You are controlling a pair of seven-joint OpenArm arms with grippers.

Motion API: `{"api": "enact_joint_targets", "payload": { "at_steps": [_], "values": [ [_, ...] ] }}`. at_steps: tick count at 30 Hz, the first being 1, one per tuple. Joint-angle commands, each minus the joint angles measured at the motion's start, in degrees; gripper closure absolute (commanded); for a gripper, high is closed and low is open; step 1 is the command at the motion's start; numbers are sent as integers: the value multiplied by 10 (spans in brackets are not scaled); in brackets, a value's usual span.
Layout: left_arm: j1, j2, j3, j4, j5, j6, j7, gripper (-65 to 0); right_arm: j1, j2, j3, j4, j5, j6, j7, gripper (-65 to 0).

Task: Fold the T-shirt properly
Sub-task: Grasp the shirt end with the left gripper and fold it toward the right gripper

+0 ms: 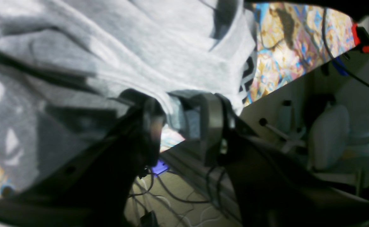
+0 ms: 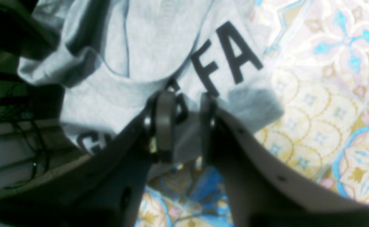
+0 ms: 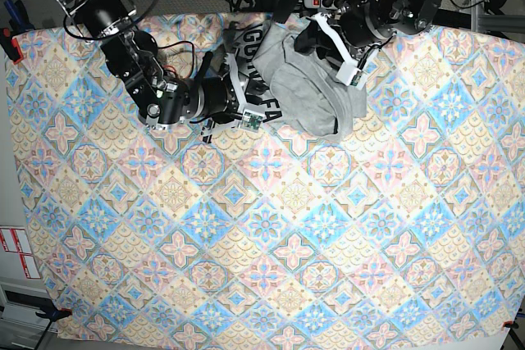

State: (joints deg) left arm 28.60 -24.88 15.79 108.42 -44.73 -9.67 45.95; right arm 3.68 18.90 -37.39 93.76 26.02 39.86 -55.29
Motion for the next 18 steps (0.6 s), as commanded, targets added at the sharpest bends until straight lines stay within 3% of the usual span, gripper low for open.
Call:
{"api": "enact_joint_targets", "payload": {
  "at_steps": [1,6,18],
  "values": [
    [2,-2,1,12,-9,-5,-8,-198,9,2,5,9,11,1,10,-130],
    [5,16,3,27,-9,-5,-7,-198,9,2,5,9,11,1,10,-130],
    [3,-2,104,37,-6,-5,-8,-198,12,2,5,9,11,1,10,-130]
  ]
}}
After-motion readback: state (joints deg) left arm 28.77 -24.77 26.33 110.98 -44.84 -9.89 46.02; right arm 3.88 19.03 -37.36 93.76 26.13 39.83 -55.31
